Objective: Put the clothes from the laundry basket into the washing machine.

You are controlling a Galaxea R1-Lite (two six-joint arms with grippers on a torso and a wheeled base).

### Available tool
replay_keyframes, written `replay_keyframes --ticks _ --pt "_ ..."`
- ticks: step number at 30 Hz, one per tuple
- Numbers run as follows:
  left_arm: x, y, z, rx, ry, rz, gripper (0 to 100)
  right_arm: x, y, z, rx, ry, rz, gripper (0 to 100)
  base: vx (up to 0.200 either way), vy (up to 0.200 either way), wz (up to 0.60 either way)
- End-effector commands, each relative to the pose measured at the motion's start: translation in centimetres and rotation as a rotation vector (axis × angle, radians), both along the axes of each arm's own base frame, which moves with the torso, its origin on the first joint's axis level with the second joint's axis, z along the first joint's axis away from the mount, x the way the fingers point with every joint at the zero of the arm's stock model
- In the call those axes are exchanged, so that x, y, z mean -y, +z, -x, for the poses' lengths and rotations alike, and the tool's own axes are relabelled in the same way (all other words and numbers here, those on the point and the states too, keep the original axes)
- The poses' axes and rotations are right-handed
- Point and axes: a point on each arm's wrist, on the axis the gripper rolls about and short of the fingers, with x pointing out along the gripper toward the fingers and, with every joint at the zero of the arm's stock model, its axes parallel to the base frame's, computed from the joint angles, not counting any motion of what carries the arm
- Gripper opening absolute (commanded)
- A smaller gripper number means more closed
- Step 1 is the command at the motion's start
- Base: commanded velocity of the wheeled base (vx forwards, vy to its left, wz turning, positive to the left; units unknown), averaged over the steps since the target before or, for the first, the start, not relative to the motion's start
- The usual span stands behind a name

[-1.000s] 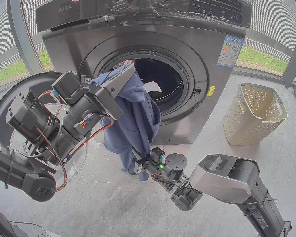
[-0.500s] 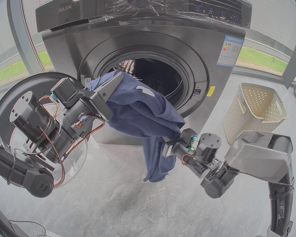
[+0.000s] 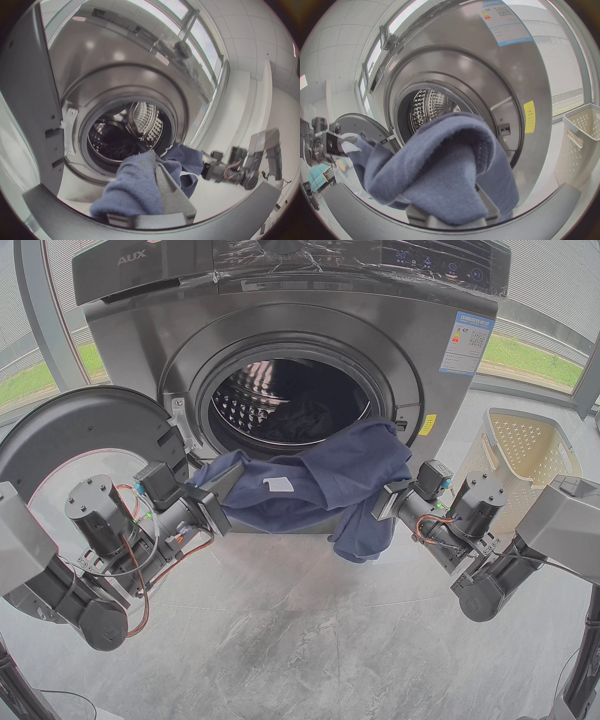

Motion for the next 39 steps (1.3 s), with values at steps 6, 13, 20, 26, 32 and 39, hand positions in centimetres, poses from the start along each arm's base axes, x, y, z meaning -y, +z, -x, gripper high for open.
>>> replay_keyframes --ticks 6,13,20,26,32,39 --pt "0.1 -4.0 -1.2 -0.089 0.020 -0.103 0 -2.1 2.2 1.3 0.063 0.054 -0.040 0 0.000 0.000 0.00" --pt "0.1 -5.1 -0.5 -0.107 -0.023 -0.162 0 -3.0 2.6 1.5 0.080 0.074 -0.051 0 0.000 0.000 0.00" --pt "0.2 -6.1 -0.4 -0.134 -0.030 -0.193 0 -3.2 2.6 1.6 0.079 0.080 -0.053 0 0.000 0.000 0.00" --pt "0.1 -6.7 -0.5 -0.151 -0.039 -0.205 0 -3.9 3.4 1.6 0.106 0.093 -0.075 0 0.000 0.000 0.00" --pt "-0.2 -7.2 -0.5 -0.162 -0.041 -0.219 0 -5.3 4.7 2.0 0.138 0.104 -0.122 0 0.000 0.000 0.00" --pt "-0.3 -7.4 -0.4 -0.169 -0.039 -0.232 0 -5.6 4.1 2.0 0.126 0.110 -0.115 0 0.000 0.000 0.00"
